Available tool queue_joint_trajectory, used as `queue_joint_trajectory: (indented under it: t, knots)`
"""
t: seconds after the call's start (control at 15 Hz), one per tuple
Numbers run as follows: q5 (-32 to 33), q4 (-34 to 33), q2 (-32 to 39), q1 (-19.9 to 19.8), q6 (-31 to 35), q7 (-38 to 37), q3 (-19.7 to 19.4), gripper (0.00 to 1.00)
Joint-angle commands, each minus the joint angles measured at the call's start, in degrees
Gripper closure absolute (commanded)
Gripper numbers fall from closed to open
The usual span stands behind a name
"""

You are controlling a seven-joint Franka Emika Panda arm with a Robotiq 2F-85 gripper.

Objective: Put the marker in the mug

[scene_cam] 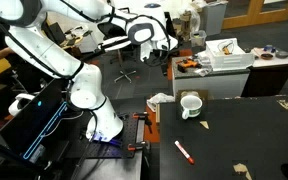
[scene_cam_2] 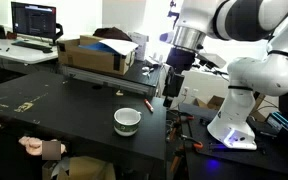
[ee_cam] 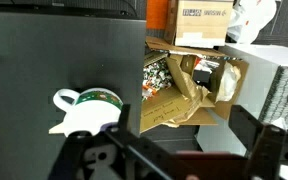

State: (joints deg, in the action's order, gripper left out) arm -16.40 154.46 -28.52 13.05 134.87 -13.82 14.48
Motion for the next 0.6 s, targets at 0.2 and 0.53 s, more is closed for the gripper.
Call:
queue_joint_trajectory:
  t: [0.2,0.53]
  knots:
    - [0.37,-0.05,0.03,0.47,-0.08,-0.25,-0.52,0.00]
    - [0.78,0.02,-0.02,0.16,0.30,-0.99,-0.13,0.00]
